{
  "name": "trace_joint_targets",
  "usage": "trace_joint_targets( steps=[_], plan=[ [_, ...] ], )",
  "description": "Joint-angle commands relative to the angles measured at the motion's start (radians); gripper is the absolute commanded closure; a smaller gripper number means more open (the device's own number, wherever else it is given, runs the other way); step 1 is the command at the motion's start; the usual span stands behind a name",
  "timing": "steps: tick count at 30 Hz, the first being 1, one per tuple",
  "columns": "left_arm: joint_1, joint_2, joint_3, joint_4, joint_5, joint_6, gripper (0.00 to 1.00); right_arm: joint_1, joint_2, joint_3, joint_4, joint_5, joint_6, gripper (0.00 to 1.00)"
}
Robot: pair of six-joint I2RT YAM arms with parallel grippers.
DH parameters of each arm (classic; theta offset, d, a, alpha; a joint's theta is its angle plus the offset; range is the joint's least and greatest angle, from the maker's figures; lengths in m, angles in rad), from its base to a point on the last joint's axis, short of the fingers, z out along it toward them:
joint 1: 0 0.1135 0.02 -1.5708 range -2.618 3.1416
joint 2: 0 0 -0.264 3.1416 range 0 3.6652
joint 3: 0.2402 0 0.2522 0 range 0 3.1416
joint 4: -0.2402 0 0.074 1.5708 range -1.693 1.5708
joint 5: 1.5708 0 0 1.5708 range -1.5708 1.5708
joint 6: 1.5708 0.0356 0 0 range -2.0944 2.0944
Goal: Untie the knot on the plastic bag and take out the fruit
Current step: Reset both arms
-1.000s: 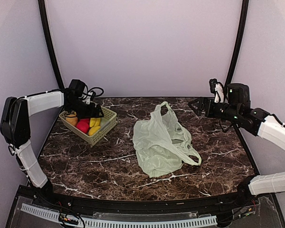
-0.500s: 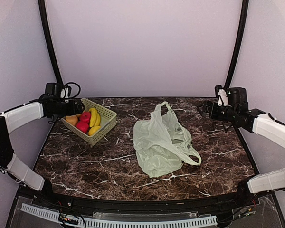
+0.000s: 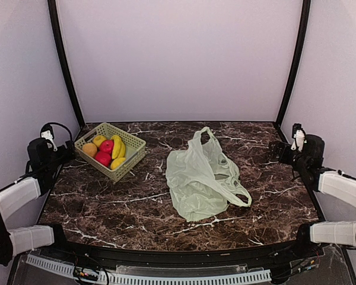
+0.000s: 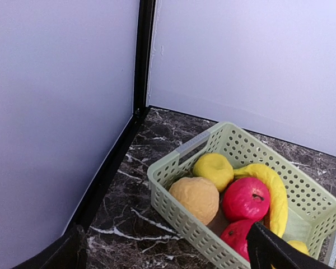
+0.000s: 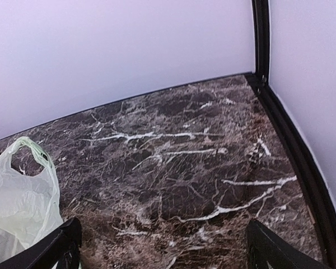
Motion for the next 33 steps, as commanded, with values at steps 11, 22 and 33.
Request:
trace_joint_targets(
  steps=[11,22,33],
  plan=[
    [-0.04,0.204,-0.195,0.47,-0.02,0.165,0.01,-0.009,0.094,-0.257,0.644,0.214,-0.227,0.01],
    [-0.042,0.244,-0.196,0.482,0.017,0.165,0.01,-0.009,0.085,-0.263,0.63,0.215,-0.221,0.01],
    [-0.042,0.237,-0.199,0.485,-0.003,0.147,0.01,-0.009,0.103,-0.252,0.622,0.202,-0.216,0.01]
  ],
)
